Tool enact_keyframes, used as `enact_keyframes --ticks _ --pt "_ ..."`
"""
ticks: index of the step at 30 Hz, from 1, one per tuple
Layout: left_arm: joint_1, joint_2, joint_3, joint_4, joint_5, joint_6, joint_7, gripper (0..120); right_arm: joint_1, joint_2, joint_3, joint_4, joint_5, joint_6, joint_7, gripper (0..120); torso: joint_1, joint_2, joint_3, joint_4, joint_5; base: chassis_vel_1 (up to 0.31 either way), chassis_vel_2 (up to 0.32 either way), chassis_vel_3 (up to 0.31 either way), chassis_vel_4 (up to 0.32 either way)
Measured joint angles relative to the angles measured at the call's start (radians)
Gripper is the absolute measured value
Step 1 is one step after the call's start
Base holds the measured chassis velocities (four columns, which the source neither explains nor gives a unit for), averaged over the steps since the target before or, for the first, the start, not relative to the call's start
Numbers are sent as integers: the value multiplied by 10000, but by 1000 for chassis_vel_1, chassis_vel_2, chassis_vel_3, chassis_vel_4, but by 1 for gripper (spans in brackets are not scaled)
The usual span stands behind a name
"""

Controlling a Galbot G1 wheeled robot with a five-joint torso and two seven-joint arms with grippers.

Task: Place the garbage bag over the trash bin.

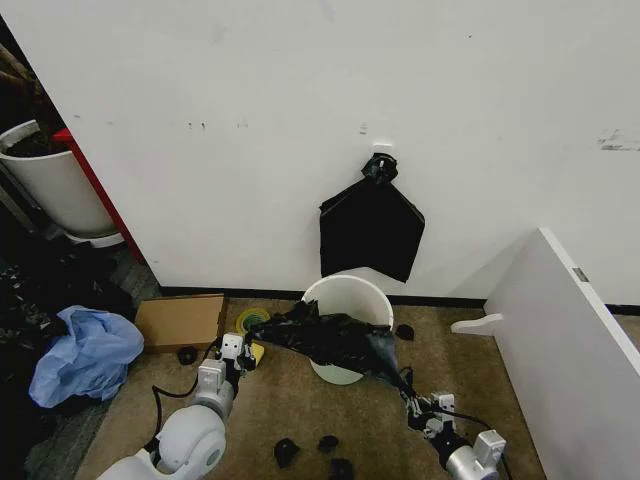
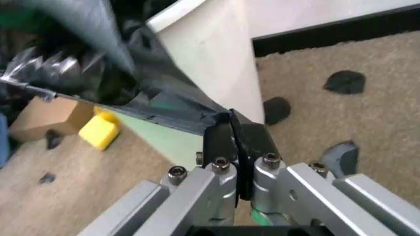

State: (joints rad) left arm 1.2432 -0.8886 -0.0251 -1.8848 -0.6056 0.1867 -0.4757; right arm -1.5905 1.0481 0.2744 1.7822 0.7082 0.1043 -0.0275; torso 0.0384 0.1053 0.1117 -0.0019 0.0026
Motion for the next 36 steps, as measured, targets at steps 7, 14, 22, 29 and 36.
enact_keyframes --ticks 7,14,22,29,36 --pt "-788 -391 406 775 -2 13 -73 0 630 165 -74 -284 -93 -218 413 0 1 0 1 -1 -1 0 0 0 0" --pt "-1345 -633 559 1437 -67 122 -117 0 1031 261 -277 -570 -347 -447 668 0 1 0 1 -1 0 0 0 0 0" --pt "-1060 -537 406 945 -236 147 -123 10 716 164 -262 -233 -357 -472 645 1 0 0 1 0 0 0 0 0 0" --pt "-59 -220 -212 -46 -192 262 -68 38 -611 -139 50 648 -876 80 275 29 0 0 0 -1 0 0 0 0 0" --pt "637 -60 -550 -570 -24 72 -91 63 -1495 -138 269 1109 -1721 864 -38 54 0 2 0 -1 -1 0 0 0 0"
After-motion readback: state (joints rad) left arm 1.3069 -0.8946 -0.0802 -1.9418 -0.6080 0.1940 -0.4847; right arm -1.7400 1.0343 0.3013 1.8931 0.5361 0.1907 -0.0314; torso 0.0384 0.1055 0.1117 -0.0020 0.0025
